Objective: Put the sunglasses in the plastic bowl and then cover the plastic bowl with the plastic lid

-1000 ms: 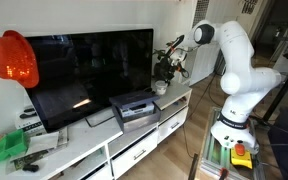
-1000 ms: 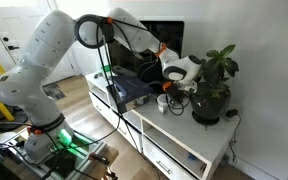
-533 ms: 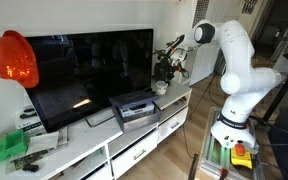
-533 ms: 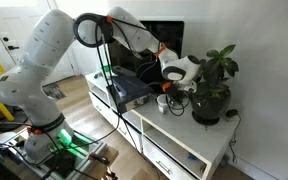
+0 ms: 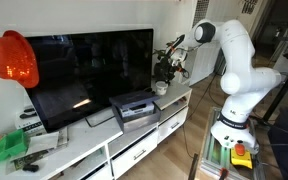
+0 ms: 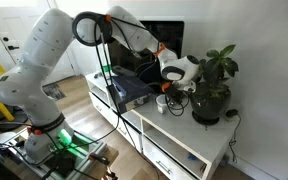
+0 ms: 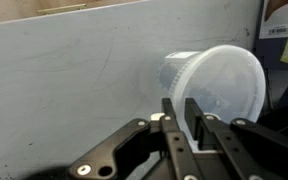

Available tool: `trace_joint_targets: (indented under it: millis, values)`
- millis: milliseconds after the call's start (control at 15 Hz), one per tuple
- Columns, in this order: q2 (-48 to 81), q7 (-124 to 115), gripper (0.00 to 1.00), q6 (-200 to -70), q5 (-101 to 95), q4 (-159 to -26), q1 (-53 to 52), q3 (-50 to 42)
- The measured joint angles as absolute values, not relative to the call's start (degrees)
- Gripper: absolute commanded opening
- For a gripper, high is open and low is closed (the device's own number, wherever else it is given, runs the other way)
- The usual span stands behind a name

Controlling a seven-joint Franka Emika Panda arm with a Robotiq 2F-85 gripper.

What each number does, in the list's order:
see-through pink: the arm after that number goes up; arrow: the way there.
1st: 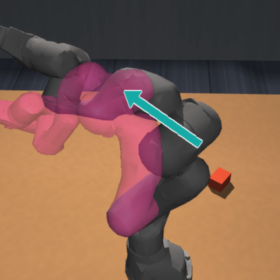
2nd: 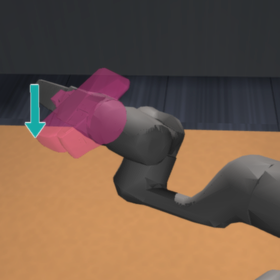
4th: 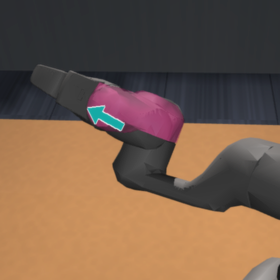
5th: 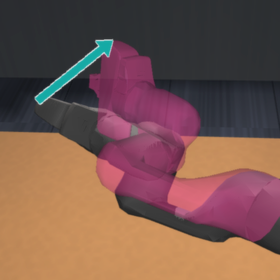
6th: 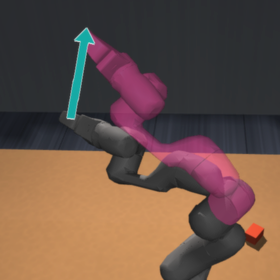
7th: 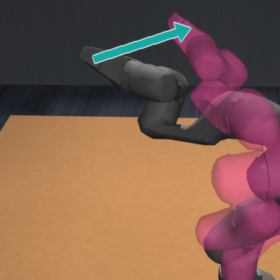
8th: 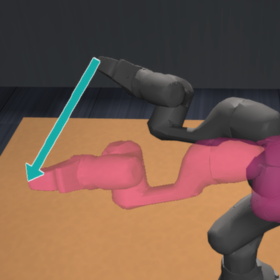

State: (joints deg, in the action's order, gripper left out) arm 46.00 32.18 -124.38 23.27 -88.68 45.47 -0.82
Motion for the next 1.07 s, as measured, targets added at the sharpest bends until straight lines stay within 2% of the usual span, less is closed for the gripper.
trace_joint_targets:
  millis: [467, 733, 1067]
  values:
    - [44.31, 33.29, 0.98, -124.5, 23.27, -90.07, 45.48, -0.82]
    - [40.03, 35.73, 1.0, -125.44, 23.03, -93.86, 45.53, -1.04]
    - [28.28, 38.81, 1.0, -125.97, 22.31, -103.42, 45.47, -2.81]
